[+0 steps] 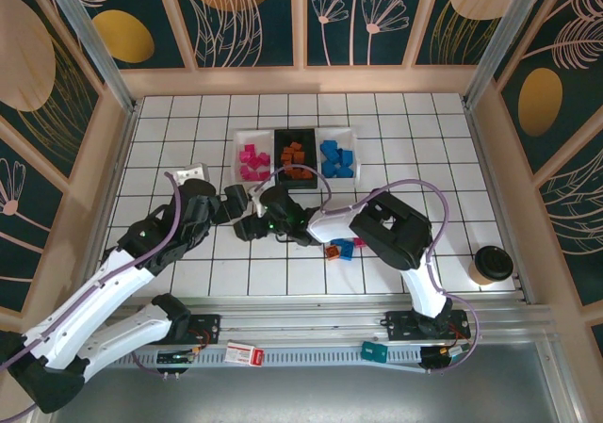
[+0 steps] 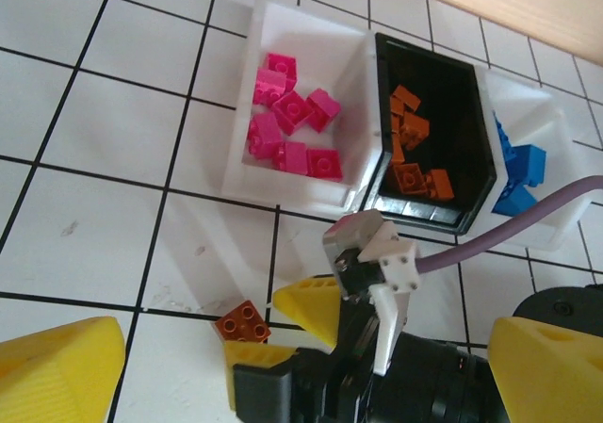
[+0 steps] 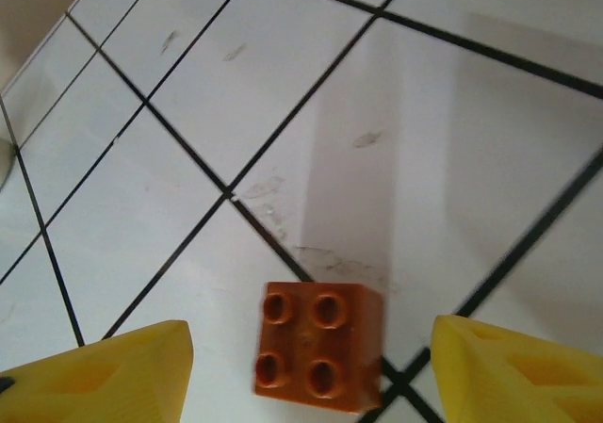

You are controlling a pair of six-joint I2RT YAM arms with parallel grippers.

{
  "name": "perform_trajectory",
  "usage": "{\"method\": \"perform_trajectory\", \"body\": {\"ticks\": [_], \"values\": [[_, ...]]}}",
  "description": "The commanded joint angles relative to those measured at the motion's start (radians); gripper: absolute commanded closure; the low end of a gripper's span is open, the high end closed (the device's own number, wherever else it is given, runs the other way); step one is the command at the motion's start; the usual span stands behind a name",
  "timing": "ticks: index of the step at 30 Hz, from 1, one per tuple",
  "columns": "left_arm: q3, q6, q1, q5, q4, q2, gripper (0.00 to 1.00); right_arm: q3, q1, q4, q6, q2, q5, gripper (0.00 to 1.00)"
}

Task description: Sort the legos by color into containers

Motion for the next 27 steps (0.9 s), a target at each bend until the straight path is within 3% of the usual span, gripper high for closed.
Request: {"method": "perform_trajectory", "body": {"ticks": [1, 9, 14, 17, 20, 27], "values": [[0.016, 0.019, 0.002, 0.008, -0.008, -0.013, 0.02, 0.096, 0.061, -0.157, -0.101, 0.035, 0.134, 0.31], [0.001, 0.019, 0.001, 0.019, 0.007, -0.004, 0.01, 0.197, 0.118, -0.283, -0.189, 0.128, 0.355, 0.41], [0.006, 0.022, 0.000, 0.026, 0.012, -0.001, 0.01, 0.172, 0.117, -0.261, -0.193, 0.122, 0.389, 0.64], [-0.006, 0.024, 0.001, 0.037, 0.021, -0.001, 0.01, 0.078, 0.104, -0.188, -0.167, 0.053, 0.364, 0.75], [-0.034, 0.025, 0.001, 0.049, 0.048, 0.000, 0.01, -0.051, 0.071, -0.105, -0.120, -0.054, 0.320, 0.79], [-0.112, 0.018, 0.000, 0.098, 0.159, 0.041, 0.01, -0.245, -0.036, -0.068, -0.081, -0.331, 0.319, 0.82]]}}
